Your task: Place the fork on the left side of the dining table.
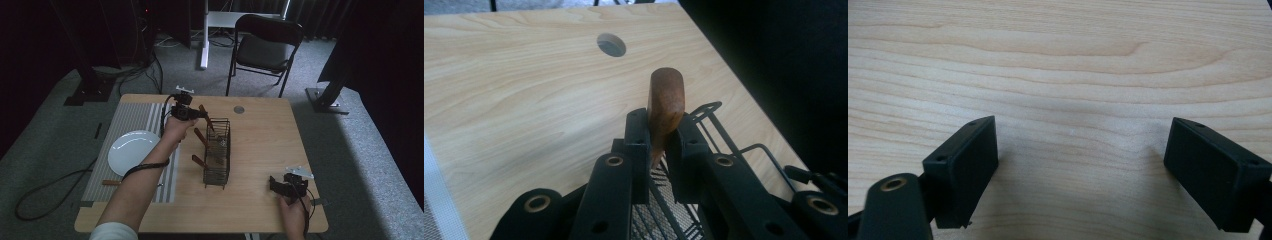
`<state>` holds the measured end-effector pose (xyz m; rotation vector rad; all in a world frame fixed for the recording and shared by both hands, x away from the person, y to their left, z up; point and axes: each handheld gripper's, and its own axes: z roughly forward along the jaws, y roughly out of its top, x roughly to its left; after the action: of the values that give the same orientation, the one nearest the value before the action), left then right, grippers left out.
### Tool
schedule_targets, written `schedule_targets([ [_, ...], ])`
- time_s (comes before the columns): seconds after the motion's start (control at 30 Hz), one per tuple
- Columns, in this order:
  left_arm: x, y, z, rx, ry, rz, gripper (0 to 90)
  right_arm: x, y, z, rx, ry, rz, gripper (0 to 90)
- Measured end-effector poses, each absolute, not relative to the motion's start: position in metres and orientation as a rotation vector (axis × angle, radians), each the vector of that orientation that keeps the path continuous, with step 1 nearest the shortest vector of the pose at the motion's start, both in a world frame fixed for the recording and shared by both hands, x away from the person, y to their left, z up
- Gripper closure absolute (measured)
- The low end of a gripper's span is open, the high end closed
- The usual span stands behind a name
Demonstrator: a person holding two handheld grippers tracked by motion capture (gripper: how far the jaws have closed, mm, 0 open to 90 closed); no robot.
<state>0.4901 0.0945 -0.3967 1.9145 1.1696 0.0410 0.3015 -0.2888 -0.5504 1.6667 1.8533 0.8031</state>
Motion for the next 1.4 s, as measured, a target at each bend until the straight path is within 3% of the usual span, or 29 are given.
schedule_targets([
  [0.4, 0.466, 0.106, -0.352, 1.876, 1.132, 0.144, 80.5, 0.302, -0.289, -0.55, 1.668, 1.851, 0.805, 13.7],
  [0.67, 0.438, 0.156, -0.316, 1.745, 1.132, 0.205, 80.6, 0.301, -0.288, -0.55, 1.668, 1.845, 0.803, 15.3],
  [1.23, 0.449, 0.266, -0.363, 1.581, 1.395, 0.321, 80.7, 0.301, -0.286, -0.55, 1.659, 1.863, 0.806, 13.5],
  [1.4, 0.458, 0.302, -0.388, 1.478, 1.471, 0.284, 80.6, 0.301, -0.286, -0.55, 1.661, 1.861, 0.804, 13.4],
])
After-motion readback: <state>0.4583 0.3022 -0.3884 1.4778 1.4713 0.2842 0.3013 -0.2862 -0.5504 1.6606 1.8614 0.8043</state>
